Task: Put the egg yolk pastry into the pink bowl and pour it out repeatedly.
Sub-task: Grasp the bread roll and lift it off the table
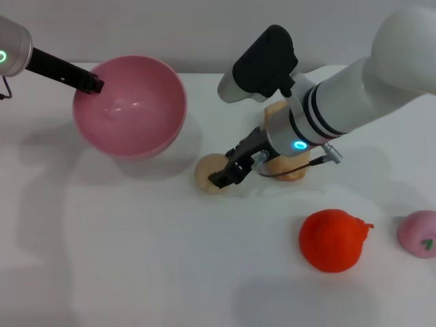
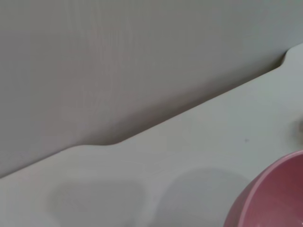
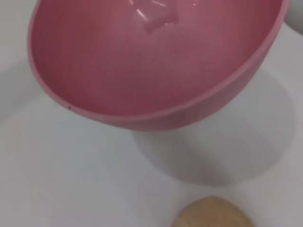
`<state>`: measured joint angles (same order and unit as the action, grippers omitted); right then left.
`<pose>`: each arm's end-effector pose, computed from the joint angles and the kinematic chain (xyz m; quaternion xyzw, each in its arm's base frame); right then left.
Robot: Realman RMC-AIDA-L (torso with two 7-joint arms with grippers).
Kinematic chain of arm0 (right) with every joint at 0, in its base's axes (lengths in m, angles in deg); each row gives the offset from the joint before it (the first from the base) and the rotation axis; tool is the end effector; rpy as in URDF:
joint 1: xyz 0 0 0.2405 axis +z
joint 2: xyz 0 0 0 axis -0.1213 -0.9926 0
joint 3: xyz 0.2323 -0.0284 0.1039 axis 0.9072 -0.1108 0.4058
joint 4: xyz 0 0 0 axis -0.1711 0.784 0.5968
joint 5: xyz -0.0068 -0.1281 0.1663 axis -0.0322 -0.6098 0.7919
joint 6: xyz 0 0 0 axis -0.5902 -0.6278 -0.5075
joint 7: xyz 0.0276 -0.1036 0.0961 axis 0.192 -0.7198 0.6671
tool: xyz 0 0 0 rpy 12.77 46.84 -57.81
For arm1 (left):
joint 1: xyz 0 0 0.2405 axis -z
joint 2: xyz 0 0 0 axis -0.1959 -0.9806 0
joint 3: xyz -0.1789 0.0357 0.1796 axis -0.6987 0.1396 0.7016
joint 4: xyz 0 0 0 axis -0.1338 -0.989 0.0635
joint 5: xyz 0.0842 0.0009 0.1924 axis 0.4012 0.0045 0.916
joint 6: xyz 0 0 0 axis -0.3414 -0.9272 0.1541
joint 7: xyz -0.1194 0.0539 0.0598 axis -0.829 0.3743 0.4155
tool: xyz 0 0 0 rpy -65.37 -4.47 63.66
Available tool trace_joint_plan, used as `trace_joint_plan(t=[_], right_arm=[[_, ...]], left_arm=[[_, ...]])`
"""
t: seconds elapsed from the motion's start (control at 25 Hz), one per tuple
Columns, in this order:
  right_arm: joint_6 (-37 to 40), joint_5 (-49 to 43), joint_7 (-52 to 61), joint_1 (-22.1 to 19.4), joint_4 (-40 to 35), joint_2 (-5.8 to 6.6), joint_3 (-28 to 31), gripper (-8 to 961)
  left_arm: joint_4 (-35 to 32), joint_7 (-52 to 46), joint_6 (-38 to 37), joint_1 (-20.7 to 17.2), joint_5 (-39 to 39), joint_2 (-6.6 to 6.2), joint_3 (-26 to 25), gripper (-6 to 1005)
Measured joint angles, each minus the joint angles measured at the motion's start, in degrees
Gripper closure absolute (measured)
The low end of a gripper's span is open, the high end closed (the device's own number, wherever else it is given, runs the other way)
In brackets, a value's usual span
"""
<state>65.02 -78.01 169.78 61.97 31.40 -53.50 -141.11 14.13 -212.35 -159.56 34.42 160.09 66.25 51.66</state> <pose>0.1374 0.4033 -0.1217 -0.9545 0.2309 -0.0913 0.1653 -0.2120 0.4446 0.0697 -0.8780 -0.3741 0.0535 0.2938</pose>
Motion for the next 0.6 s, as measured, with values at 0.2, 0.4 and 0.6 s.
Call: trace_joint_plan(t=[0.2,0.4,0.6], right_arm=[[-2.0,1.9,-0.2,0.1,1.4,-0.03,-1.5,357],[-2.7,1.9,-0.3,-0.1,1.8,-0.11,-1.5,368],[-3.0,1.9,-0.3,-0.2,2.0,-0.14,-1.5,379]], left_arm=[[-0.5,-0.7,-0.6,-0.7,0.0,-0.15,-0.1,957],[-0.5,-0.6,-0.5,-1.2,0.0,-0.05,0.1,957],[-0.3,-0.3,-0.3,-1.4,0.0,-0.02,0.1,957]])
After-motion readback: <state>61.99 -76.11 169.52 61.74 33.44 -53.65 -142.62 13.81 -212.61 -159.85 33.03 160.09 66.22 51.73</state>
